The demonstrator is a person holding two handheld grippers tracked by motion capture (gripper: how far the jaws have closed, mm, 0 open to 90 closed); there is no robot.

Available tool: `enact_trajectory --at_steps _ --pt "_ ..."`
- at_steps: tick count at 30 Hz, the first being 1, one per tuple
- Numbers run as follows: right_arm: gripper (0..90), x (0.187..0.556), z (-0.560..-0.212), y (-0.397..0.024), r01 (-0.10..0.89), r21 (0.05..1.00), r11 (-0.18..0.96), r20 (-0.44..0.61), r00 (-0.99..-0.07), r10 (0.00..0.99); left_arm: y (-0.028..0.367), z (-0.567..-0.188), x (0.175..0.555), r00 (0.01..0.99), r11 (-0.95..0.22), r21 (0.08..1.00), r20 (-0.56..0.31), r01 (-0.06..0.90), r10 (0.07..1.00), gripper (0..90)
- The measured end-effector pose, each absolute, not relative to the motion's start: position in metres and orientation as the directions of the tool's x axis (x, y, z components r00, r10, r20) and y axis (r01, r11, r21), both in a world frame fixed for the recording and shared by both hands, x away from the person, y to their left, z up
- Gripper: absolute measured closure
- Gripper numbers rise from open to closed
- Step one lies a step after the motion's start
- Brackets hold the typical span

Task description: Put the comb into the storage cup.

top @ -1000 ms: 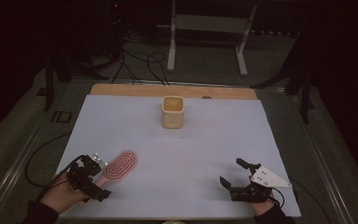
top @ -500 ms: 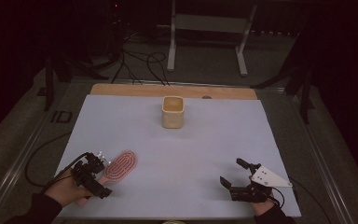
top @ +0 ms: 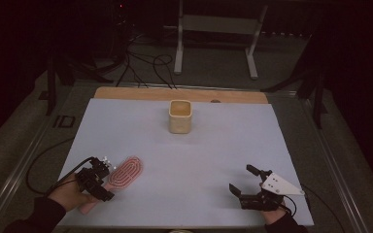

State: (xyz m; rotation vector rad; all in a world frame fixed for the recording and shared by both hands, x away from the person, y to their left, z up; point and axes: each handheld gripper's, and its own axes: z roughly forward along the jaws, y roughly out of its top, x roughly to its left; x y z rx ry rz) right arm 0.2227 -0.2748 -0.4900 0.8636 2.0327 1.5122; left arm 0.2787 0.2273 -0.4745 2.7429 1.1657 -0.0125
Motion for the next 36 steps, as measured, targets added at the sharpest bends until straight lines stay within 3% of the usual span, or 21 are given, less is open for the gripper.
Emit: enact_trajectory --at_steps 4,15,26,36 --pt "8.8 0.223 -0.490 -0.275 0.208 0.958 0.200 0.002 -0.697 0.717 0.226 -0.474 0.281 0.694 -0.682 0.138 -0.065 0.718 0.717 52.4" --pt "8.8 0.222 -0.490 -0.275 0.201 0.959 0.202 -0.005 -0.696 0.718 0.223 -0.478 0.287 0.684 -0.678 0.095 -0.056 0.729 0.727 68.1" --pt "8.8 0.222 -0.490 -0.275 0.201 0.958 0.206 -0.008 -0.698 0.716 0.224 -0.483 0.290 0.664 -0.660 0.068 -0.079 0.748 0.744 70.7" --pt "8.8 0.223 -0.490 -0.275 0.210 0.957 0.202 0.000 -0.694 0.720 0.228 -0.483 0.285 0.652 -0.642 0.123 -0.080 0.757 0.754 71.2"
